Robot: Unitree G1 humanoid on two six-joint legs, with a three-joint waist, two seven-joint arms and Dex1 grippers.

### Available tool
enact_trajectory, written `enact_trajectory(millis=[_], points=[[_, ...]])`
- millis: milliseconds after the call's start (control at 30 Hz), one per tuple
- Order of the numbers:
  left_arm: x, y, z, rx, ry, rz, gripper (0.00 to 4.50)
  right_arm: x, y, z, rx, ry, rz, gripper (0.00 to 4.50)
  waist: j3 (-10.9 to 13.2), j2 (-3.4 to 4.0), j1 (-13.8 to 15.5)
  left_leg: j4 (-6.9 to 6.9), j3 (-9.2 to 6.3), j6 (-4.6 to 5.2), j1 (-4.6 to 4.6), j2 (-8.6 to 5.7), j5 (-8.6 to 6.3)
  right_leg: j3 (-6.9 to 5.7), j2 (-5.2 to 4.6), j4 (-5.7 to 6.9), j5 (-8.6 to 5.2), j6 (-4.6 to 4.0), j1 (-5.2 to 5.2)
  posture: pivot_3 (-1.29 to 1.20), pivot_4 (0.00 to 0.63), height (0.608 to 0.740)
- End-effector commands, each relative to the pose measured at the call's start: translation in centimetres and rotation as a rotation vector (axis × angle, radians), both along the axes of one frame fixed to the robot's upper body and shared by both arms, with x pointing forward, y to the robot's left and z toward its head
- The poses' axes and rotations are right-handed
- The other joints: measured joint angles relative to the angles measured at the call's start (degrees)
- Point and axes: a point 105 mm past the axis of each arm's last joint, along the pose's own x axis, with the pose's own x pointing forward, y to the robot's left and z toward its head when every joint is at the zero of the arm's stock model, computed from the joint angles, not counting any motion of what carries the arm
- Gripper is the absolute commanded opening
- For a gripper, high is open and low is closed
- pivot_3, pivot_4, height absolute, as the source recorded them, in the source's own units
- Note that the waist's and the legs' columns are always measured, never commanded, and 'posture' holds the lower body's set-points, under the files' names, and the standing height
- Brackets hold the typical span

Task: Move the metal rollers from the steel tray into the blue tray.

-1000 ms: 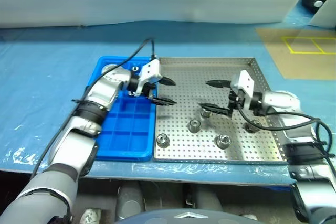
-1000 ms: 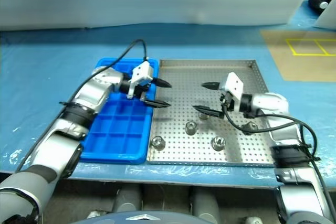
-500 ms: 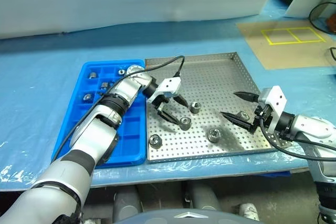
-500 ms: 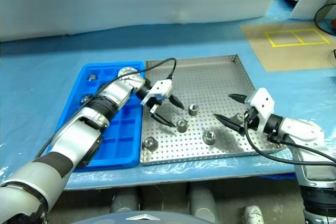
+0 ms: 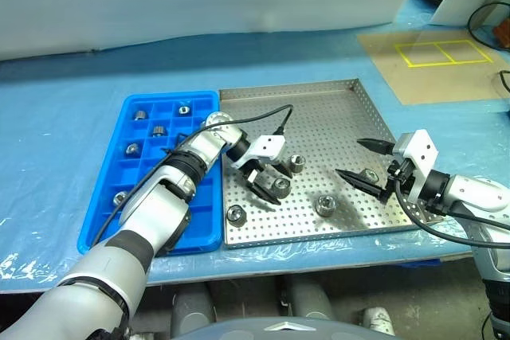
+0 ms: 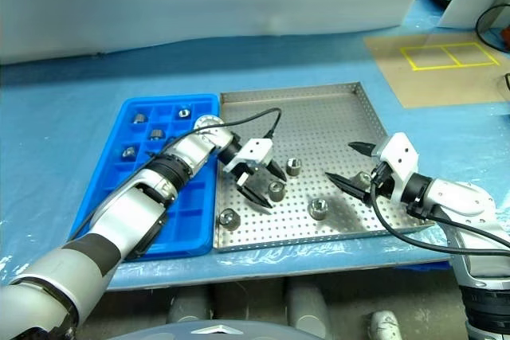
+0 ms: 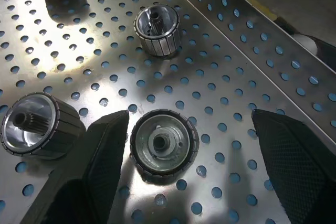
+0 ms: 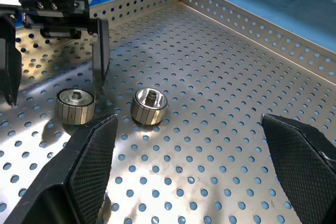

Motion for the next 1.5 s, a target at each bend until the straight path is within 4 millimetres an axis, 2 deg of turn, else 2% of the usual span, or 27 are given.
enact_trajectory(millis=[33,233,600,967,1000,1100,1433,1500], points=[[0.4,-0.2,-0.4,-0.009,-0.049,0.029,3.96,-0.3,0.1,1.2,-0.009,-0.043,0.006,4.50,0.00,0.00,-0.01,0.00,0.00,0.00,0.00,0.00,0.00,0.00,0.00,0.00,0.00,0.00,0.00,-0.43,0.150,0.740],[0.9,0.1,-1.5,0.060,-0.090,0.053,3.96,-0.4,0.1,1.2,-0.008,-0.042,0.007,4.50,0.00,0.00,-0.03,0.01,0.00,0.01,0.00,0.00,-0.01,0.00,0.00,-0.02,0.00,0.00,0.00,-0.43,0.150,0.740],[0.8,-1.4,-0.3,-0.050,-0.054,0.078,3.96,-0.5,0.2,1.0,-0.009,-0.041,0.001,4.50,0.00,0.00,-0.04,0.01,0.00,0.04,-0.01,-0.06,-0.03,0.00,-0.05,-0.03,0.00,0.00,0.01,-0.44,0.150,0.740],[0.8,-0.6,-1.0,-0.016,-0.070,0.068,3.96,-0.2,0.2,1.0,-0.014,-0.039,0.006,4.50,0.00,0.00,-0.03,0.01,0.00,0.06,-0.01,-0.09,-0.04,-0.01,-0.10,-0.04,0.00,0.01,0.01,-0.42,0.150,0.740],[0.8,-0.6,-0.9,-0.021,-0.067,0.067,3.56,-0.2,0.2,1.0,-0.013,-0.040,0.007,4.50,0.00,0.00,-0.03,0.01,0.00,0.06,-0.01,-0.09,-0.04,-0.01,-0.10,-0.04,0.00,0.01,0.01,-0.42,0.150,0.740],[0.8,-0.6,-1.0,-0.013,-0.070,0.070,2.77,-0.1,0.3,1.0,-0.012,-0.042,0.007,4.50,0.00,0.00,-0.03,0.01,0.00,0.07,-0.02,-0.10,-0.05,-0.01,-0.11,-0.05,-0.01,0.01,0.01,-0.42,0.150,0.740],[0.4,-0.6,-1.3,-0.016,-0.063,0.048,2.77,-0.1,0.4,1.0,-0.008,-0.045,0.003,4.50,0.00,0.00,-0.04,0.00,0.01,0.09,-0.03,-0.10,-0.06,-0.01,-0.11,-0.08,-0.01,0.01,0.01,-0.43,0.150,0.740],[0.5,-0.7,-1.1,-0.036,-0.070,0.052,2.36,-0.1,0.3,1.0,-0.009,-0.047,0.001,4.50,0.00,0.00,-0.04,0.00,0.01,0.09,-0.03,-0.10,-0.06,-0.01,-0.11,-0.08,-0.01,0.01,0.01,-0.43,0.150,0.740]])
